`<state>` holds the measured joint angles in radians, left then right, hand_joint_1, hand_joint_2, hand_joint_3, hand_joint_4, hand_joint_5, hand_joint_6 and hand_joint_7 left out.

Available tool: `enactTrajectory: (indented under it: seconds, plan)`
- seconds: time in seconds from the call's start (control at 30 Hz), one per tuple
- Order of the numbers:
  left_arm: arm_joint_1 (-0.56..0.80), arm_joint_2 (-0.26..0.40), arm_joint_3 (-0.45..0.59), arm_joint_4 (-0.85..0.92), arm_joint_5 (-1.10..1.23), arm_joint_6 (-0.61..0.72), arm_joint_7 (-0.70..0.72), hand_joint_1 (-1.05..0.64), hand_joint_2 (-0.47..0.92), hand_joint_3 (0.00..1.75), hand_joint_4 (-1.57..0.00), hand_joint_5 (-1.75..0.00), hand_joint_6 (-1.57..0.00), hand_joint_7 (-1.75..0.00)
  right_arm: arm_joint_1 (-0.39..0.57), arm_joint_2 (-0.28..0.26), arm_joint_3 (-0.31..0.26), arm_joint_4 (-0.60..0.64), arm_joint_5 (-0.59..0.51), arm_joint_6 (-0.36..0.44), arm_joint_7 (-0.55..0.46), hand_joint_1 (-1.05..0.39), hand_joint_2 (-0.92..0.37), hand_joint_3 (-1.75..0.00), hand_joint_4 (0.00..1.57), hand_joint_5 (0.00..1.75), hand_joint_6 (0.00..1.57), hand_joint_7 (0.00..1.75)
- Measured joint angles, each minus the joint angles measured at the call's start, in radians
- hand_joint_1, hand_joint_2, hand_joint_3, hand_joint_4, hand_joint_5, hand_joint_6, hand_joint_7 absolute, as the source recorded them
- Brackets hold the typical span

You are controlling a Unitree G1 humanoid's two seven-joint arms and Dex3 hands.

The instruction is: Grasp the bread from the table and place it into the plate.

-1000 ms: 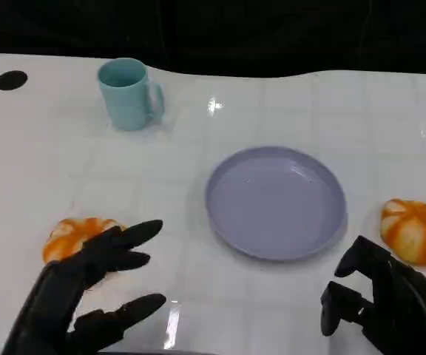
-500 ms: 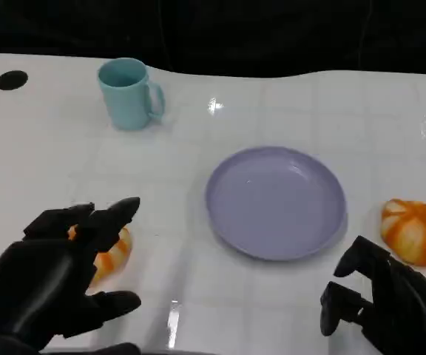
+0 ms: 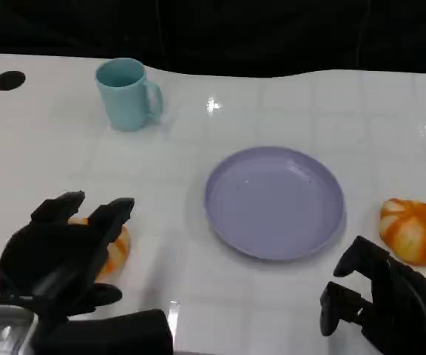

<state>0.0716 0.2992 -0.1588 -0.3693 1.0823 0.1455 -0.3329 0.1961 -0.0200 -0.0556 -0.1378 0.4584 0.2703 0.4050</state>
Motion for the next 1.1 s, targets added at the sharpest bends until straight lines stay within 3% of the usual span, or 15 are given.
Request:
enactTrajectory:
  seconds: [0.53, 1.1]
  plan:
    - [-0.295, 0.046, -0.159, 0.472, 0.01, 0.109, -0.061, -0.51, 0.83, 0.0, -0.03, -0.14, -0.16, 0.0, 0.0, 0.005, 0.001, -0.002, -0.001, -0.003, -0.002, -0.57, -0.9, -0.49, 0.75, 1.75, 0.45, 1.75]
    - [-0.475, 0.049, -0.252, 0.841, -0.11, 0.044, 0.138, -0.44, 0.86, 0.01, -0.05, -0.14, -0.18, -0.01, 0.001, 0.005, -0.003, -0.002, 0.002, -0.003, 0.002, -0.57, -0.91, -0.47, 0.74, 1.75, 0.45, 1.75]
